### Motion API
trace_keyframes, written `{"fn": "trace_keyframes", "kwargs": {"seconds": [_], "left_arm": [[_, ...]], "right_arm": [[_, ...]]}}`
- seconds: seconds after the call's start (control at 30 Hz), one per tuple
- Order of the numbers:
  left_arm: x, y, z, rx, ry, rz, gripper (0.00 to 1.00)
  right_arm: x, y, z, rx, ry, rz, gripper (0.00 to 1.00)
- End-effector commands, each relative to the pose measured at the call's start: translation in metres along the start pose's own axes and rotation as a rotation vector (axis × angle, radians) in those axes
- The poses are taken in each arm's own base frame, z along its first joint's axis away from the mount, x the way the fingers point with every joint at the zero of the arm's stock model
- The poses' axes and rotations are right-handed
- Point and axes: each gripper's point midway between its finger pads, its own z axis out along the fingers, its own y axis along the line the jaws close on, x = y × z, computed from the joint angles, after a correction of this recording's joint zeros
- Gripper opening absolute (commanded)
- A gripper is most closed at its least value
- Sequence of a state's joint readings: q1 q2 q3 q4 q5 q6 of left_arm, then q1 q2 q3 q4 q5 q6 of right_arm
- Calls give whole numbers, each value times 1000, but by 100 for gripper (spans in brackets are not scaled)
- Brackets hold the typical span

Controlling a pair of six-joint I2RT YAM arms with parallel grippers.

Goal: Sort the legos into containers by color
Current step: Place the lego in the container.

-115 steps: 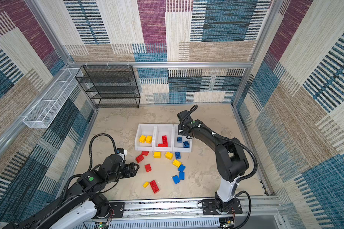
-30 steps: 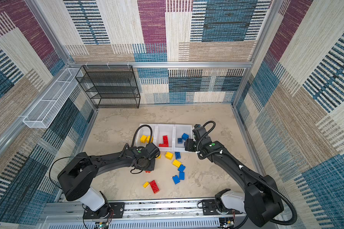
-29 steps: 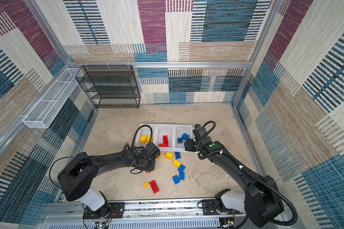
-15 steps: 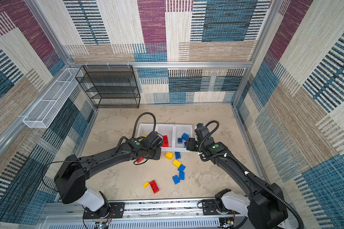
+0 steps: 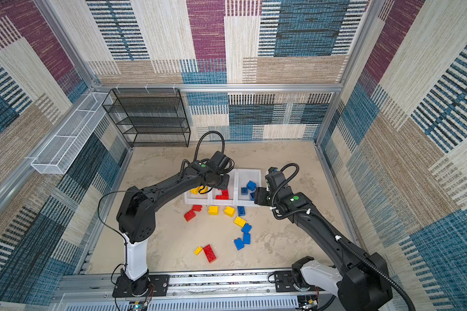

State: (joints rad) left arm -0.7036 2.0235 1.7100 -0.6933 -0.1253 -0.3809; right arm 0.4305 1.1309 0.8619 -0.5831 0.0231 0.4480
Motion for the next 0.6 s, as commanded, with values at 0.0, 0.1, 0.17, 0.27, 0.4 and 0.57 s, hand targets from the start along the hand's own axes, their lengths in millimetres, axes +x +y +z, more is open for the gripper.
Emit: {"fn": "trace_keyframes", "kwargs": {"seconds": [0.0,0.1,0.17,0.27,0.4,0.57], "left_arm": [[1,10,7,-22,24,26,33],[1,15,16,-12,35,6,35],[1,16,18,-18,38,15,41],[0,18,17,-24,35,7,57],[-4,18,6,-7,18,3,62],[-7,11,-23,50,-20,-5,62]], "right_arm": [[-5,-1,-1,13,-16,14,71],[-3,2,2,2,3,19,71],[-3,2,1,4,1,24,71],[-5,0,1,16,-3,30,72],[-3,0,6,23,21,29,71],[-10,4,9,16,16,28,72]]}}
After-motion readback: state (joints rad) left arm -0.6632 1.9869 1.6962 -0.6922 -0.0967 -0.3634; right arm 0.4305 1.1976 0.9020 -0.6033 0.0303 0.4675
